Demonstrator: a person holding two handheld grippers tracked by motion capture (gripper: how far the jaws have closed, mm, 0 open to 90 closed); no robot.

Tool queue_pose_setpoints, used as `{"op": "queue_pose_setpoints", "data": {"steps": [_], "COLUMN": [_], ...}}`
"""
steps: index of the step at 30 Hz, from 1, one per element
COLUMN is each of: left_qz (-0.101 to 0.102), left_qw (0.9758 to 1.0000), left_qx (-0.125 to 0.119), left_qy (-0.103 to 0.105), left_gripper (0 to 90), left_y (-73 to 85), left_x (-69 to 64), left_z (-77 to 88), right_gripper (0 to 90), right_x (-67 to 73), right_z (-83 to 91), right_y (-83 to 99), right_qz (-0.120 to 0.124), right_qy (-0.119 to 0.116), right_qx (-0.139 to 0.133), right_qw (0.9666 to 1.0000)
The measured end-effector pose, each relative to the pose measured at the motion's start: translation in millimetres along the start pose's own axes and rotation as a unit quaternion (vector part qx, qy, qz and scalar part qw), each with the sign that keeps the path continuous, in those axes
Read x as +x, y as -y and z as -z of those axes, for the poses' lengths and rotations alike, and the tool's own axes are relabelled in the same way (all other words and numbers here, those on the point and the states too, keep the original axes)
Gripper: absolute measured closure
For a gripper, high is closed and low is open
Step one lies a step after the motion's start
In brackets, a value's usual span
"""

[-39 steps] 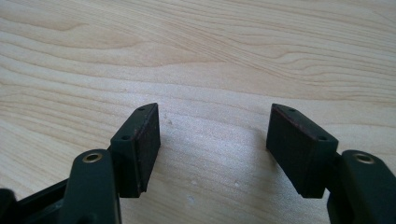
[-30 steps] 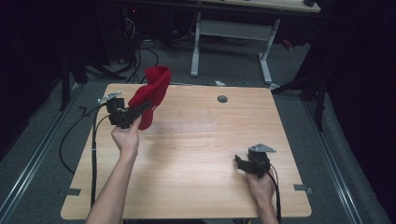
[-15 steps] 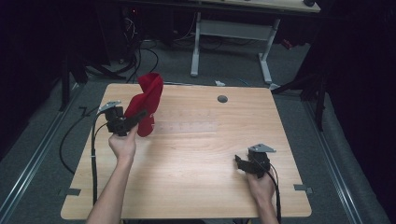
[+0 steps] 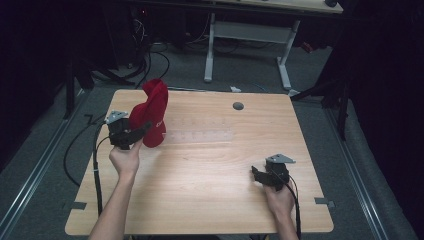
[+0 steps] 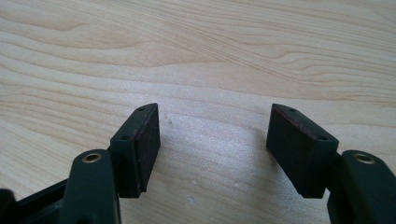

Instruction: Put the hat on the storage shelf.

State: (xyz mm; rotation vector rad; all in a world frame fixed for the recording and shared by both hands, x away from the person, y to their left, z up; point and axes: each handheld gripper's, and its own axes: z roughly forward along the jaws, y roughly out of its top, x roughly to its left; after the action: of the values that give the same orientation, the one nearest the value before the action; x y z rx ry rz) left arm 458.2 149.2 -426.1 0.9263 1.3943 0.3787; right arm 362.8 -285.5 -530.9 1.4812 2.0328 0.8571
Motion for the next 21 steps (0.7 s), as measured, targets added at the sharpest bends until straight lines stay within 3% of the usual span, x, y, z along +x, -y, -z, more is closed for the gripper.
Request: {"op": "queue_pose_setpoints", "data": {"steps": [9,16,21], "left_qz": [-0.026,-0.042,-0.060], "left_qw": [0.9996,0.9990,0.9981], "left_qx": [0.008,0.009,0.005], "left_qy": [0.001,0.008,0.016], "left_gripper": [42.4,37.6,39.0], "left_y": [3.3,1.1,1.0], "left_x": [2.7,5.7,6.3], "left_z": [7.0,21.2,32.6], "right_gripper": [35.2,35.3,35.2], "right_x": [0.0,0.0,0.1], "right_z": [0.0,0.0,0.0], "right_y": [0.0,0.0,0.0], "right_qz": [0.000,0.000,0.000], "right_qy": [0.000,0.000,0.000], "right_qx": [0.000,0.000,0.000], "right_qw": [1.0000,1.0000,1.0000]}}
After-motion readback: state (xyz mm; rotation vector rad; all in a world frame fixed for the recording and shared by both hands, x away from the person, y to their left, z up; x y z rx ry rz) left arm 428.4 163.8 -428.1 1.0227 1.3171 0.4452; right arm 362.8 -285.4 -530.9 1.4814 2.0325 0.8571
